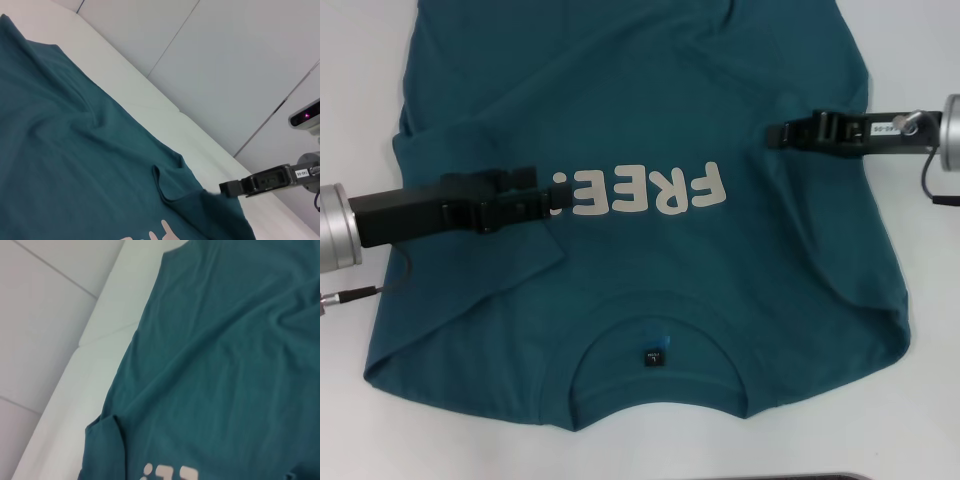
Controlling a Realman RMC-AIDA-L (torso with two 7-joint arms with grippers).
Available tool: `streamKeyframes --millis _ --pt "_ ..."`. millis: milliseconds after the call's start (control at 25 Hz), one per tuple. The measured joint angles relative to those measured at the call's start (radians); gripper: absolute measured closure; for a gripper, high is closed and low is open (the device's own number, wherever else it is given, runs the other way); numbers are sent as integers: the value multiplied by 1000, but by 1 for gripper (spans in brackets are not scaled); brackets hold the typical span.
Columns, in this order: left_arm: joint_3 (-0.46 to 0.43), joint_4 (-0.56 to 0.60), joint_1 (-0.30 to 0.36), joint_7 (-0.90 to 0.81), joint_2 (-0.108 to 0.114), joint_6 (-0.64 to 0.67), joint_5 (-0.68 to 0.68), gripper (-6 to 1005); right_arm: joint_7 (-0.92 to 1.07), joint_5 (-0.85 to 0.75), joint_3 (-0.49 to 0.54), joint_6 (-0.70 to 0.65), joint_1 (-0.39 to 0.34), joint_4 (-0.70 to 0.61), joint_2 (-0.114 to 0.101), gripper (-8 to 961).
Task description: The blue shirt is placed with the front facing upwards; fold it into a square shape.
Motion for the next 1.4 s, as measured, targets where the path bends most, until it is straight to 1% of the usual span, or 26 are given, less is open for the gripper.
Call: streamKeyframes --millis 160,280,400,600,720,840,1040,1240,1400 --pt "0 0 1 0 0 0 1 138 -26 2 -8 -5 13 -17 9 929" --pt "-1 0 1 0 -1 0 1 137 -45 12 -5 -1 12 -18 12 848" --pt "-3 0 1 0 -1 0 0 136 -69 47 -3 1 -5 -18 9 766" --pt "-6 0 1 0 -1 0 -3 134 -190 141 -1 10 -54 -18 0 519" --pt "-6 0 1 -4 -2 0 -6 133 -283 213 1 16 -86 -18 -1 402" --pt "-6 0 0 -7 -3 0 -21 132 -340 274 5 24 -117 -18 -9 284" --pt "-10 0 1 -12 -4 2 -47 131 -391 310 7 28 -145 -13 -23 285" --pt "-22 0 1 -18 0 9 -79 129 -414 314 17 31 -149 -12 -26 285" --pt "-25 0 -1 -30 5 3 -79 129 -448 316 39 56 -150 -9 -28 236"
